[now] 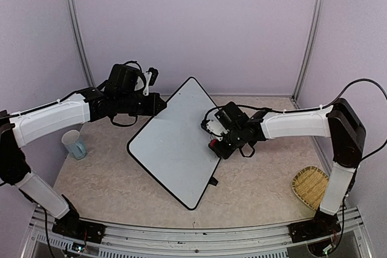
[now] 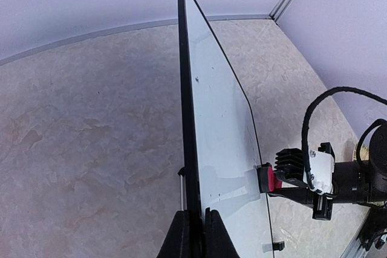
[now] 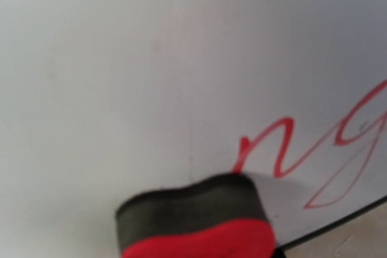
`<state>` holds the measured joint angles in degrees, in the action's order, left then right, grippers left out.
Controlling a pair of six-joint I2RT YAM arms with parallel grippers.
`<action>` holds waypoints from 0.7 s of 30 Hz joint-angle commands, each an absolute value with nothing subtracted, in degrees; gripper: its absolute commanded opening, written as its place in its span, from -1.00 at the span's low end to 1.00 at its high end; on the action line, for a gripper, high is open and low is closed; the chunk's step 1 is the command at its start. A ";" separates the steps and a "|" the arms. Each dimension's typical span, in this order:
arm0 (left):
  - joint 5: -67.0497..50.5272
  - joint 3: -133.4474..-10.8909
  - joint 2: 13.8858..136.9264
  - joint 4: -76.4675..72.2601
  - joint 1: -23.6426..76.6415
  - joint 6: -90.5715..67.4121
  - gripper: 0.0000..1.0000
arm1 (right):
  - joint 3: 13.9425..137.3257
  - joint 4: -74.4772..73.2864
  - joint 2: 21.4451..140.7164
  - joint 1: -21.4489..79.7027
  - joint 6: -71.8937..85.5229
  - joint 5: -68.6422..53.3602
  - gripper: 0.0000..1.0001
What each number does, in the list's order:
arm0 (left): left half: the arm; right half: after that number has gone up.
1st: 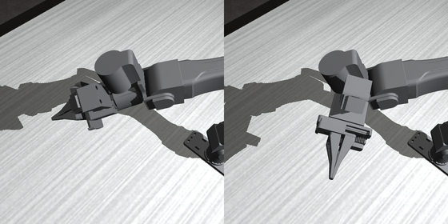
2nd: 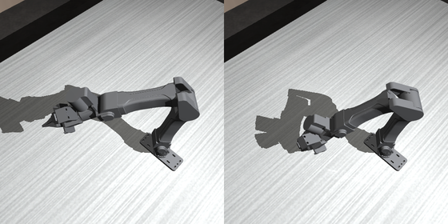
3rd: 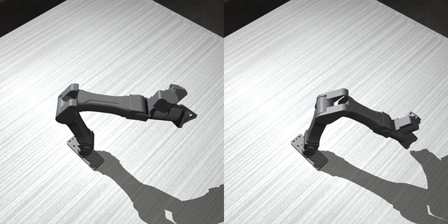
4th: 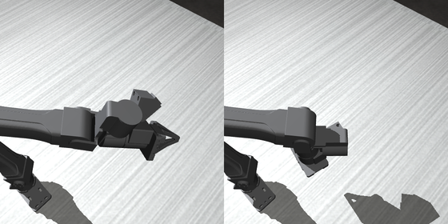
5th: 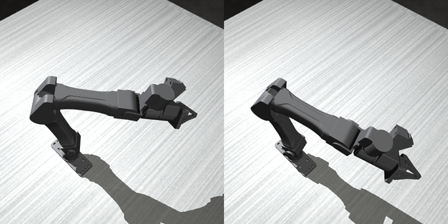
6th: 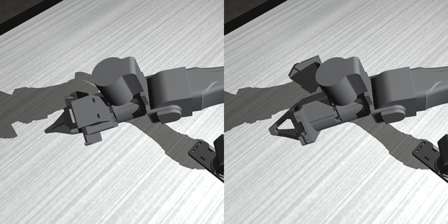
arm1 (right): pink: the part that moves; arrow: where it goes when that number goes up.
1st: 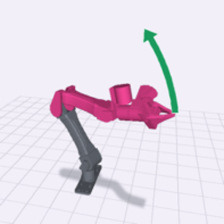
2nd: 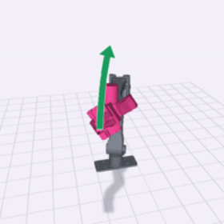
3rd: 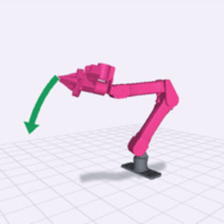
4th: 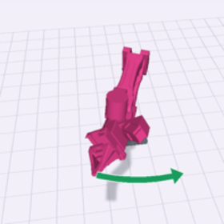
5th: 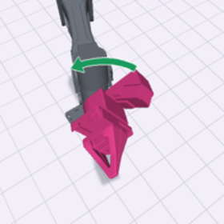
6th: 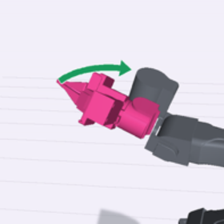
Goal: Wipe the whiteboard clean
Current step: Erase the whiteboard at the center of the board.
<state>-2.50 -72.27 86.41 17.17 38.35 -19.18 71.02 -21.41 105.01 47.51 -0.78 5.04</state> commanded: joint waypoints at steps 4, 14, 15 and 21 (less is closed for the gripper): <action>-4.98 -70.35 86.86 17.72 40.31 -15.96 -1.00 | 75.58 -18.44 106.83 48.23 -1.88 -2.54 -0.57; -4.51 -69.88 86.49 17.57 40.73 -15.53 -1.00 | 88.01 -27.25 111.46 47.83 -5.10 -6.33 -0.57; -4.44 -69.88 86.39 17.57 40.77 -15.31 -1.00 | 88.70 -28.58 112.15 47.69 -5.43 -6.23 -0.56; -3.88 -69.90 85.84 17.89 41.04 -14.46 -1.00 | 89.04 -33.94 113.79 46.61 -6.99 -6.61 -0.57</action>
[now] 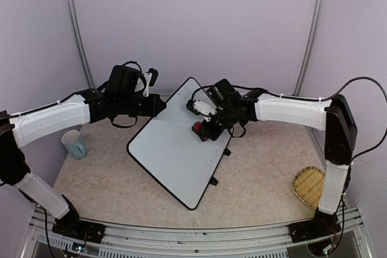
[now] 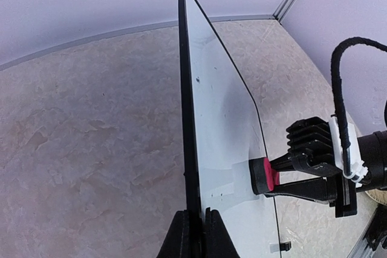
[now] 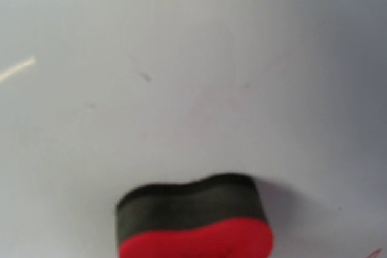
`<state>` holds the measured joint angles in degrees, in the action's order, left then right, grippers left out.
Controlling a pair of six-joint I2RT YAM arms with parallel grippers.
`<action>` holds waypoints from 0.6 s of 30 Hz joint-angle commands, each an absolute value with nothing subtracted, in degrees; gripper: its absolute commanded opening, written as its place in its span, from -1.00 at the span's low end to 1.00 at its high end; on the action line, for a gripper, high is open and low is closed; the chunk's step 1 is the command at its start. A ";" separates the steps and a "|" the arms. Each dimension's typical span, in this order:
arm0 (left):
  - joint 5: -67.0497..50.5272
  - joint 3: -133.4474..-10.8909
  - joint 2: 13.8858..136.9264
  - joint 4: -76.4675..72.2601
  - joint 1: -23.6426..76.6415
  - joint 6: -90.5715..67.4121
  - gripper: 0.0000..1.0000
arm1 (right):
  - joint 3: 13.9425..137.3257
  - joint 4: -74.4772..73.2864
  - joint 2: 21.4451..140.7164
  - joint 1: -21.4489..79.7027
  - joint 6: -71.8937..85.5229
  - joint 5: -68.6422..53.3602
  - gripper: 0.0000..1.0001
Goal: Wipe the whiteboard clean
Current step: Erase the whiteboard at the center of the board.
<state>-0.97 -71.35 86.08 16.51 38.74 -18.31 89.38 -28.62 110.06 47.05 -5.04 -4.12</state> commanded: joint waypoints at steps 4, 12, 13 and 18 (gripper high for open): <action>-3.71 -69.80 85.48 17.85 41.07 -14.33 -1.00 | 87.10 -35.97 114.22 46.47 -7.60 -6.52 -0.57; -3.67 -69.61 85.41 17.81 41.22 -14.28 -1.00 | 80.68 -34.89 113.67 46.22 -7.45 -6.35 -0.57; -3.69 -69.54 85.38 17.76 41.26 -14.29 -1.00 | 79.94 -34.56 113.59 46.15 -7.34 -6.33 -0.58; -3.63 -69.31 85.11 17.72 41.31 -14.22 -1.00 | 75.89 -32.91 112.59 45.32 -6.77 -6.66 -0.58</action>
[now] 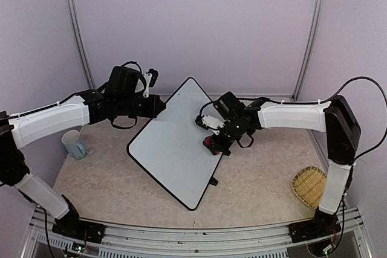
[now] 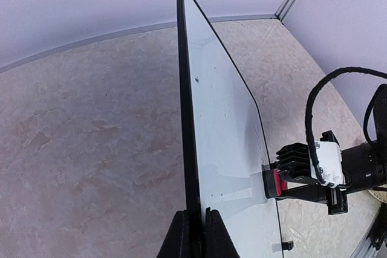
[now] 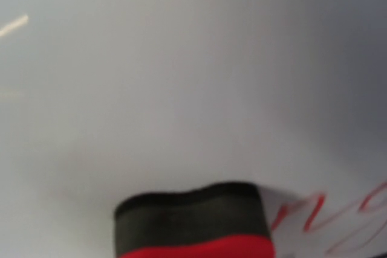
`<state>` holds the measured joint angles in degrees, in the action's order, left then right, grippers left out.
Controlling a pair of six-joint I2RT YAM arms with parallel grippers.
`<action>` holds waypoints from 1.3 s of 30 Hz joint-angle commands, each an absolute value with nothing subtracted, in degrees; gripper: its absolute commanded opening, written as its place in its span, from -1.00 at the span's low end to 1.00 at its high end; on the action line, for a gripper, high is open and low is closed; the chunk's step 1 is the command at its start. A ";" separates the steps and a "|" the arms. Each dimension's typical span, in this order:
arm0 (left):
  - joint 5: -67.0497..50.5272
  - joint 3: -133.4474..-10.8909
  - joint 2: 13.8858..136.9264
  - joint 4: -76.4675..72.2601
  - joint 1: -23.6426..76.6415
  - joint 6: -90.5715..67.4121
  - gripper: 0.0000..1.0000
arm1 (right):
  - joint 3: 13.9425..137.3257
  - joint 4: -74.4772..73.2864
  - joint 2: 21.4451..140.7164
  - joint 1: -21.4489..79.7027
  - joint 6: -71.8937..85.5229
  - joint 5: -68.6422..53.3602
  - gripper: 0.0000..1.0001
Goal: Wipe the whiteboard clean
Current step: Erase the whiteboard at the center of the board.
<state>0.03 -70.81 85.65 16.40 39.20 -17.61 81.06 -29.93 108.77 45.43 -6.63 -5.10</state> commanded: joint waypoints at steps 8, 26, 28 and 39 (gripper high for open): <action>-3.71 -69.00 85.07 17.73 41.31 -14.06 -1.00 | 73.02 -32.64 112.45 45.09 -6.34 -5.85 -0.57; -3.67 -68.75 85.25 17.50 41.66 -14.29 -1.00 | 85.71 -31.77 109.41 46.83 -6.59 2.21 -0.56; -3.72 -68.69 85.19 17.58 41.68 -14.09 -1.00 | 87.30 -32.82 109.77 46.44 -6.97 1.85 -0.56; -4.27 -68.80 85.17 17.88 41.75 -13.46 -1.00 | 88.96 -36.48 113.15 44.01 -8.00 -0.72 -0.56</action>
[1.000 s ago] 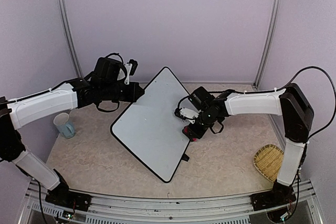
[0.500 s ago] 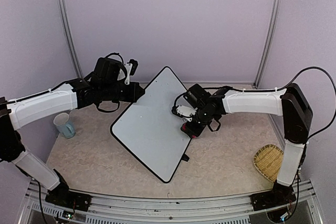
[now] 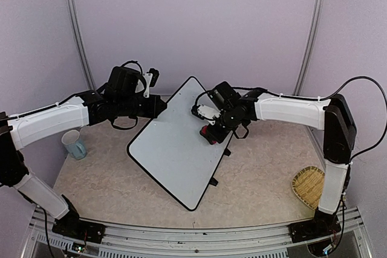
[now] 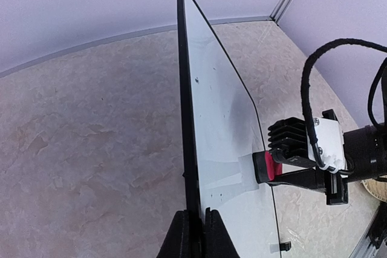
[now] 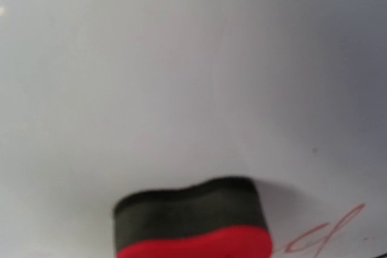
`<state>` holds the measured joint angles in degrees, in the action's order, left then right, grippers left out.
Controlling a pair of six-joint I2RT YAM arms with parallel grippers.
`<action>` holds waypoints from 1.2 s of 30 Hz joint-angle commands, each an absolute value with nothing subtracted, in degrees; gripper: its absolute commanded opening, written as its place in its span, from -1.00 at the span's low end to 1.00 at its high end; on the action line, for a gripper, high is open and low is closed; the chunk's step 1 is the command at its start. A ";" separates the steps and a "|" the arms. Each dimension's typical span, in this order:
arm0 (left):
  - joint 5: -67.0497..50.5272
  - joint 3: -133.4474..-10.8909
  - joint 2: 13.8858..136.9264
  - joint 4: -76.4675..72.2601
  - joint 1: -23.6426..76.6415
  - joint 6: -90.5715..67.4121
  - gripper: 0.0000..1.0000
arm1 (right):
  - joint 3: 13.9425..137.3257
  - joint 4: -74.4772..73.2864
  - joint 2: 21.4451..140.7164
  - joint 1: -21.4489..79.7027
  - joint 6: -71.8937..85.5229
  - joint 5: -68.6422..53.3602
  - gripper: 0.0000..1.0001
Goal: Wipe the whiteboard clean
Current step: Erase the whiteboard at the center of the board.
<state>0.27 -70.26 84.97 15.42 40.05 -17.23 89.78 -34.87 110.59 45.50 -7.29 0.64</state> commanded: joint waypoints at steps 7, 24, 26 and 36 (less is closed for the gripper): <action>-4.17 -68.98 85.62 17.84 41.84 -13.23 -1.00 | 83.89 -36.17 112.87 42.63 -8.09 -2.79 -0.57; -3.67 -69.28 85.34 18.26 42.04 -13.37 -1.00 | 78.42 -36.76 112.82 42.56 -7.99 -4.47 -0.57; -3.69 -69.36 85.42 18.21 42.01 -13.43 -1.00 | 78.76 -36.98 113.08 42.58 -7.99 -4.54 -0.56; -3.75 -69.37 85.74 18.25 42.14 -13.54 -1.00 | 81.53 -33.14 111.39 42.58 -6.69 -3.89 -0.56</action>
<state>0.56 -70.22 84.97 15.40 40.07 -17.12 80.36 -35.07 110.67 42.19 -7.40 -1.72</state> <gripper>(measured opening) 0.071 0.220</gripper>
